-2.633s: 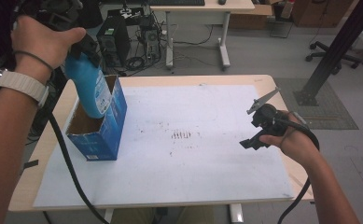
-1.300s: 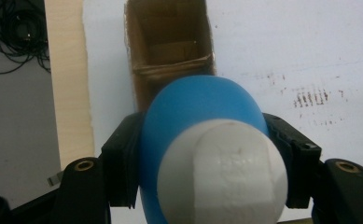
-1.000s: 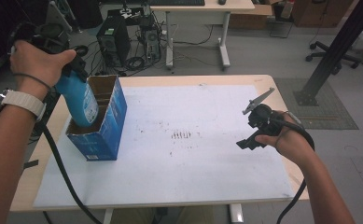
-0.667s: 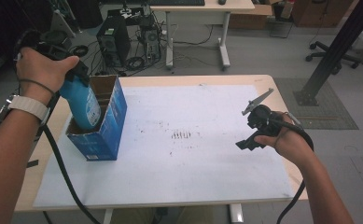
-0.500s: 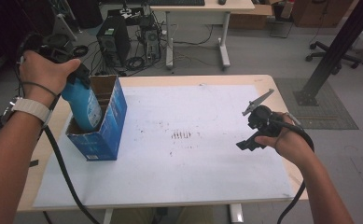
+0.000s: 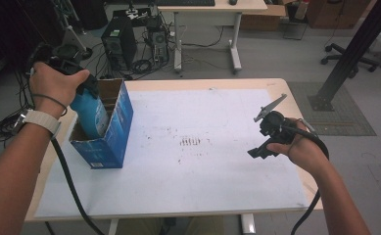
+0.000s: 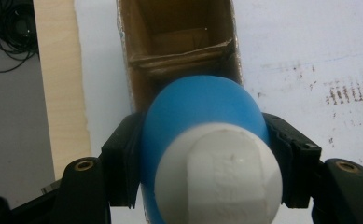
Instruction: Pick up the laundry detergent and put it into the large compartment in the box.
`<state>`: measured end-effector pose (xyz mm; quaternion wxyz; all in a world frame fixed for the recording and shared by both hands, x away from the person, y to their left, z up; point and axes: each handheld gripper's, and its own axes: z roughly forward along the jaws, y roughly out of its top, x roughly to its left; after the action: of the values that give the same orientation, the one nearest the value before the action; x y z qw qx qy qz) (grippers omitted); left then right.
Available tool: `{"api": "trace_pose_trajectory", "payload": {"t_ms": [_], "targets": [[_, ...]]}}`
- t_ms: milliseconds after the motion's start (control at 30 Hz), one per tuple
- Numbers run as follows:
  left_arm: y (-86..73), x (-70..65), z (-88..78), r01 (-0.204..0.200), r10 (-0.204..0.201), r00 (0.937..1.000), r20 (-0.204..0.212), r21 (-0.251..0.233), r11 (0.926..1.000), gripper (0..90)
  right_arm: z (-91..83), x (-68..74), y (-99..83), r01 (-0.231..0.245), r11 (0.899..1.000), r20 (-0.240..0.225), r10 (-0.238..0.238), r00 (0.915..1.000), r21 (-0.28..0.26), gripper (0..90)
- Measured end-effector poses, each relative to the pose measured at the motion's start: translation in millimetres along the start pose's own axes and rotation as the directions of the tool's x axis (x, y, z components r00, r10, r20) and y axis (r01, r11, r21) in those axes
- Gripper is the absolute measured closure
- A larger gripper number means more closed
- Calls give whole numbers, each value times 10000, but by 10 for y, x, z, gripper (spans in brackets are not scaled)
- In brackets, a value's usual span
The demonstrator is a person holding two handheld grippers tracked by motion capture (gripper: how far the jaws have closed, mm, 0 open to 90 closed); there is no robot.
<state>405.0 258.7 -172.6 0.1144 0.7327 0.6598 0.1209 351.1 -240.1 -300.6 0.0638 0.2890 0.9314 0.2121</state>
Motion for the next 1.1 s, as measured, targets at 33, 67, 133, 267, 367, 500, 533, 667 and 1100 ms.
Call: {"api": "trace_pose_trajectory", "payload": {"t_ms": [33, 67, 133, 267, 367, 500, 533, 667, 1100], "targets": [[0, 0, 0, 0, 0, 10000, 0, 0, 10000, 373, 1, 0, -1, -9, 10000, 13, 9, 10000, 4, 98], [-9, 8, 30, -14, 14, 10000, 17, -70, 10000, 373, 2, -1, -1, -13, 10000, 5, 13, 10000, 14, 98], [-13, 9, 42, -7, 7, 10000, 16, -109, 9999, 373, 4, -2, 0, -2, 10000, 7, 2, 10000, 10, 98], [-16, 5, 84, -60, 60, 10000, -16, -83, 9999, 373, 7, 0, 5, -16, 10000, -11, 16, 10000, 9, 98], [-19, 13, 110, -38, 38, 10000, 8, -100, 9999, 373, 9, -2, 5, -37, 10000, -14, 37, 10000, 16, 98], [-25, 5, 183, -100, 100, 9999, -29, -10, 9999, 373, 13, -7, -7, -76, 10000, -9, 76, 10000, 13, 98], [-25, 5, 183, -100, 100, 9999, -29, -10, 9999, 373, 13, -7, -7, -76, 10000, -9, 76, 10000, 13, 98], [-34, -4, 256, -177, 177, 9998, 7, -7, 9998, 373, 26, -6, -25, -145, 9999, -35, 145, 9999, 30, 98], [-62, -3, 445, -313, 313, 9995, -3, 59, 9995, 373, 47, -19, -67, -283, 9996, -52, 283, 9996, 99, 98]]}}
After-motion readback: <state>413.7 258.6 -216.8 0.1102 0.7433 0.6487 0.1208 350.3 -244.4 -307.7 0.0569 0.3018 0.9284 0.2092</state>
